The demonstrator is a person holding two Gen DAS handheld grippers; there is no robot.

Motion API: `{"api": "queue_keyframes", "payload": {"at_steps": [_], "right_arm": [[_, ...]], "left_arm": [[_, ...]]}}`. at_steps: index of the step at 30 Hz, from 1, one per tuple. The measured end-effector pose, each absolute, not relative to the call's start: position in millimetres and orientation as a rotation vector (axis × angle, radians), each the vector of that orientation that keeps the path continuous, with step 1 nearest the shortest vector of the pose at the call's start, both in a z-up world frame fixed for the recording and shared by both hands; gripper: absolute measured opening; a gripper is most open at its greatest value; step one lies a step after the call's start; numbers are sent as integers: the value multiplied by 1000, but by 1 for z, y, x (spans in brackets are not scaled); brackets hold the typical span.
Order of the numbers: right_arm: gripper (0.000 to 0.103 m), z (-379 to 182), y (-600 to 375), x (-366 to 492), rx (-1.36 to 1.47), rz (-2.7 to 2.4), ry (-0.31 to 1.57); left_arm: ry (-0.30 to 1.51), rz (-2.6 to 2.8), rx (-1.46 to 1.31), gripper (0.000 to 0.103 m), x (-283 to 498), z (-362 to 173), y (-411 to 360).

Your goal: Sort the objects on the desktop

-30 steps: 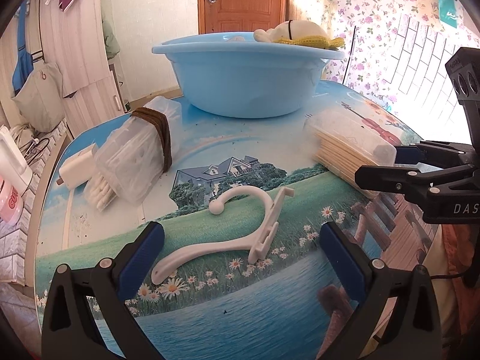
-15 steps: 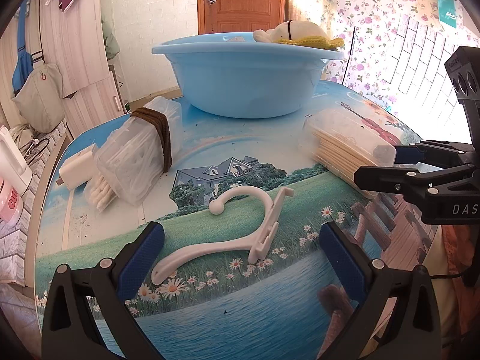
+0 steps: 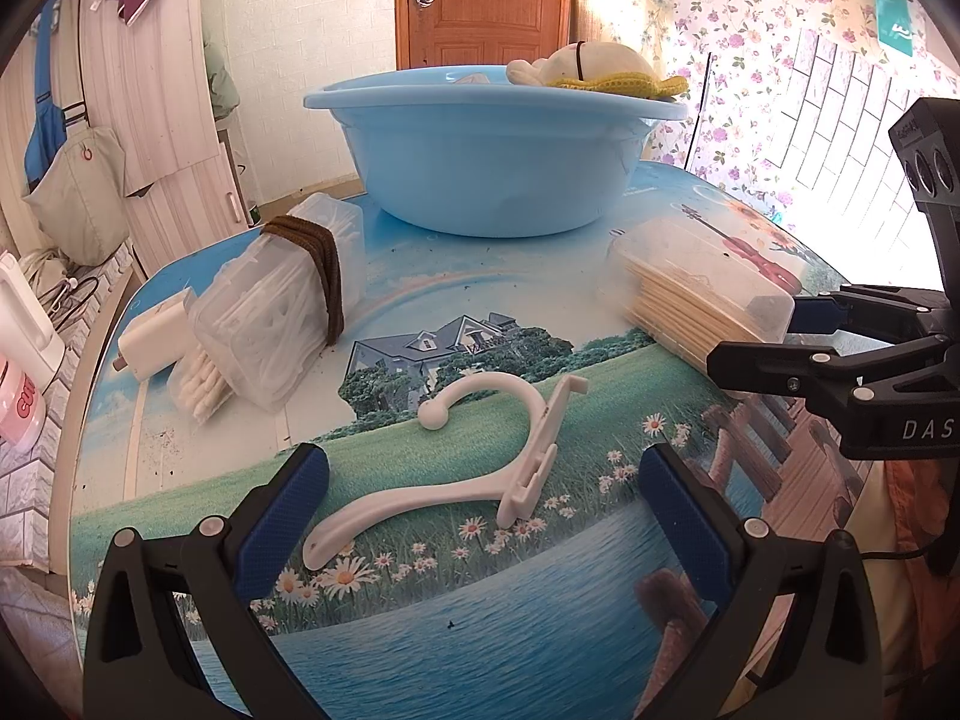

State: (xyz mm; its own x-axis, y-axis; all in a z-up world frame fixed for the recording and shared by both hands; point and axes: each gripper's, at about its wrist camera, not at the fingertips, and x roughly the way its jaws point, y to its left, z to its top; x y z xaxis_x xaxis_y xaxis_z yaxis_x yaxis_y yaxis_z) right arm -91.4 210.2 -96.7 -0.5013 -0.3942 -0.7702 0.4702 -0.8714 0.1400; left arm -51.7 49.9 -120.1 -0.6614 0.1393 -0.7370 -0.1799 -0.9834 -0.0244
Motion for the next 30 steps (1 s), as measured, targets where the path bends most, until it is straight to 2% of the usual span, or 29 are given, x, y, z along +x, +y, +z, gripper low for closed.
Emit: {"api": "queue_keyframes", "payload": {"at_steps": [30], "right_arm": [[63, -98, 208, -90, 1175, -2358, 132]], "left_arm": [[74, 2715, -1197, 102, -52, -120, 50]]}}
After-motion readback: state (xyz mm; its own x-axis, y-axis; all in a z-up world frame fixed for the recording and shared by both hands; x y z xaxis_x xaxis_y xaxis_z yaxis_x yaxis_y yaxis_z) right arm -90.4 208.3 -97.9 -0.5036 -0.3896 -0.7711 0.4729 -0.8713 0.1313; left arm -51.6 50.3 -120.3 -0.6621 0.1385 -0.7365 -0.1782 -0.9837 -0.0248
